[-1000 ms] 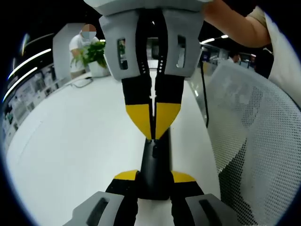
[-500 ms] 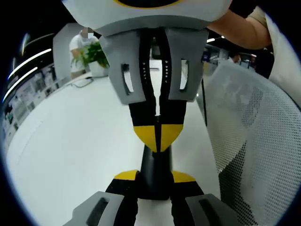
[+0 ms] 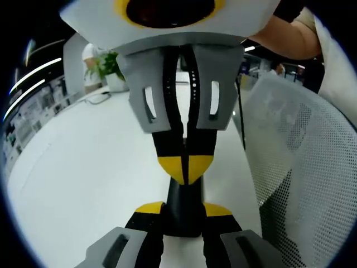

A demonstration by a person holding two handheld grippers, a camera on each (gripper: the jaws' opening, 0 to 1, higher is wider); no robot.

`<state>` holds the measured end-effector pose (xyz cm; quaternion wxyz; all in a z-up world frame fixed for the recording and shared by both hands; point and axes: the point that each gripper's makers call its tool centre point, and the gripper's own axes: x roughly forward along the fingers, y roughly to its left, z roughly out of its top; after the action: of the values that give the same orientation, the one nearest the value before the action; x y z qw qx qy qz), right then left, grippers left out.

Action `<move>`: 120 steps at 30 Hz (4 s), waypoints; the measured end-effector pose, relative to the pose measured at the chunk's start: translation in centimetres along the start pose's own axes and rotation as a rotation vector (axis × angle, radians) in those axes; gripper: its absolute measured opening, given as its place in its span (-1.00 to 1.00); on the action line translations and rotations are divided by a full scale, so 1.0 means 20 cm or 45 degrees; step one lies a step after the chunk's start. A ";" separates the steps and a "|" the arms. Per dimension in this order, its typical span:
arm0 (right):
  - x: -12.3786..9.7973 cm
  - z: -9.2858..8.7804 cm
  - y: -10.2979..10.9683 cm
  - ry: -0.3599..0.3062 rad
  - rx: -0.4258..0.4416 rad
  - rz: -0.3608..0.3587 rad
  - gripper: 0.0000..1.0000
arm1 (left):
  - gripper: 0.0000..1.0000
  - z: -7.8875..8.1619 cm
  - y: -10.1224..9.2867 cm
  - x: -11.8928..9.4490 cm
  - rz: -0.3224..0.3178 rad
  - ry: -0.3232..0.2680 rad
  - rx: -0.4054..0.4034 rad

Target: Press the specified remote control buttons in sequence, fully releasing each button before pressing the next.

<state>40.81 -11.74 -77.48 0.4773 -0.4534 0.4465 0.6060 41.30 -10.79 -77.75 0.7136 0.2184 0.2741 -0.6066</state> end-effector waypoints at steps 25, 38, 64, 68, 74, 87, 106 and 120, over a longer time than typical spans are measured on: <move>-0.04 -0.01 0.01 -0.030 0.019 -0.043 -1.00 | -0.51 0.00 0.00 0.00 0.008 0.005 -0.002; -0.18 0.02 -0.01 -0.069 0.018 -0.090 -1.00 | -0.51 0.00 0.00 0.00 0.006 0.006 -0.001; -0.21 -0.02 0.02 -0.058 0.015 -0.111 -0.68 | -0.51 0.00 0.00 0.00 0.005 0.010 -0.002; -0.22 -0.05 0.03 -0.049 0.029 -0.114 -0.61 | -0.51 0.00 0.00 0.00 0.005 0.012 -0.001; -0.22 -0.11 0.03 -0.041 0.052 -0.113 -0.55 | -0.51 0.01 0.00 0.00 0.006 0.015 -0.002; -0.22 -0.20 0.03 -0.028 0.089 -0.110 -0.46 | -0.51 0.01 0.01 0.01 0.009 0.022 -0.002; -0.16 -0.33 0.02 -0.003 0.155 -0.094 -0.44 | -0.51 0.02 0.00 0.01 0.009 0.025 -0.003; -0.09 -0.36 0.02 0.001 0.182 -0.072 -0.44 | -0.51 0.02 0.00 0.01 0.009 0.030 -0.003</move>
<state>41.44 -19.11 -77.05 0.5252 -0.4309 0.4758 0.5587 41.43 -11.14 -77.65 0.7128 0.2255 0.2824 -0.6011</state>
